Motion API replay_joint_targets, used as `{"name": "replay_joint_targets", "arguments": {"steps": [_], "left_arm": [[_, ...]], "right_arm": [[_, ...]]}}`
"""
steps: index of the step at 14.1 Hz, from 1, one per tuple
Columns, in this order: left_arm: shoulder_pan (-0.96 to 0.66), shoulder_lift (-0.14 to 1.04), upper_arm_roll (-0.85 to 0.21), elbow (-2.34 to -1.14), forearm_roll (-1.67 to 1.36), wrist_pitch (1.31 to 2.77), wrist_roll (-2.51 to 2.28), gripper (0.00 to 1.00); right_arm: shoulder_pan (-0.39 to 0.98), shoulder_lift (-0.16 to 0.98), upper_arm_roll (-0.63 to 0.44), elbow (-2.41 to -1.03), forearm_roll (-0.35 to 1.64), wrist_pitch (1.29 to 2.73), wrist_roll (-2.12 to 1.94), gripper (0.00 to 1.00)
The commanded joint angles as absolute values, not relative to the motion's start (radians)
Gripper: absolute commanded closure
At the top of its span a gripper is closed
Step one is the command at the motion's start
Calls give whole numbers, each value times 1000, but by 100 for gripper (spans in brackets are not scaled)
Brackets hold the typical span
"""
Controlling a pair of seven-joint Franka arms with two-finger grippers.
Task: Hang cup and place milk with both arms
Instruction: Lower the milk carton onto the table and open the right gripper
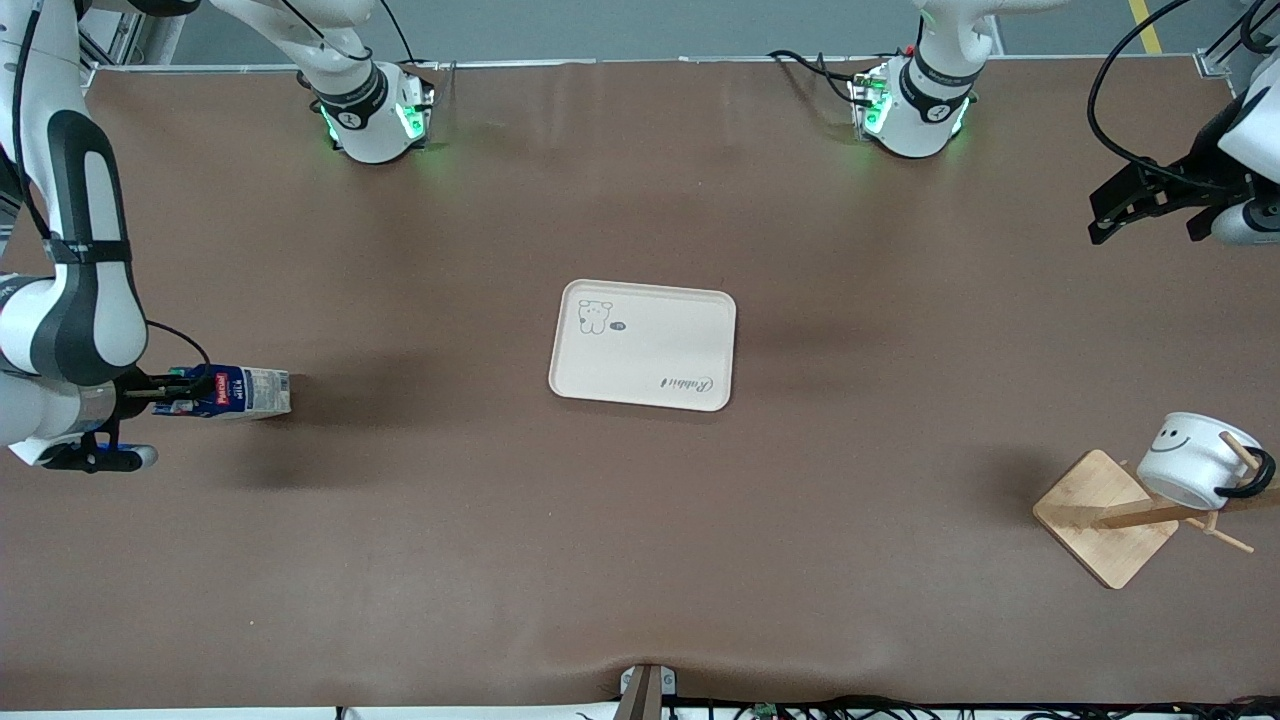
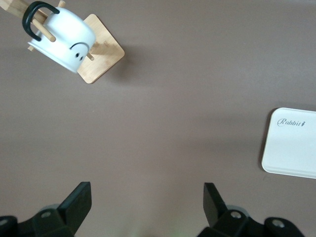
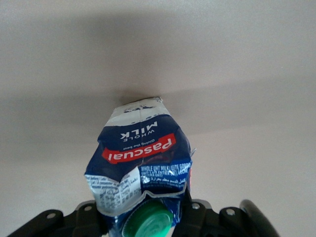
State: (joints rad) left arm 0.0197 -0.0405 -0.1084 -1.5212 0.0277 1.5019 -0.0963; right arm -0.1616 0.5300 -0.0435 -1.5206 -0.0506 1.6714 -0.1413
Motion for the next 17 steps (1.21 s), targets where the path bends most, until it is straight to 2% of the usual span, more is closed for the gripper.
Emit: {"name": "replay_joint_targets", "arguments": {"steps": [1,2,4,6,17], "left_arm": [[28,-55,-109,-1523,43,1513,-95,0],[35,-55,-109,-1520,35,1513,-95,0],[57,-54,-109,-1522,35,1516,-94,0],[70,-52,-109,-1523,34,1519,-94,0],[75,-60,-110,-1522,28,1511,-91,0]], "right_arm": [[-186,529,-25,-1557,-29,1681,-126,66],[-186,531,-25,-1557,-29,1684,-126,58],[-187,532,-23,-1555,-29,1687,-126,24],[-187,537,-23,-1555,-29,1687,-126,0],[-176,541,-23,-1522,-21,1686,-126,0]]}}
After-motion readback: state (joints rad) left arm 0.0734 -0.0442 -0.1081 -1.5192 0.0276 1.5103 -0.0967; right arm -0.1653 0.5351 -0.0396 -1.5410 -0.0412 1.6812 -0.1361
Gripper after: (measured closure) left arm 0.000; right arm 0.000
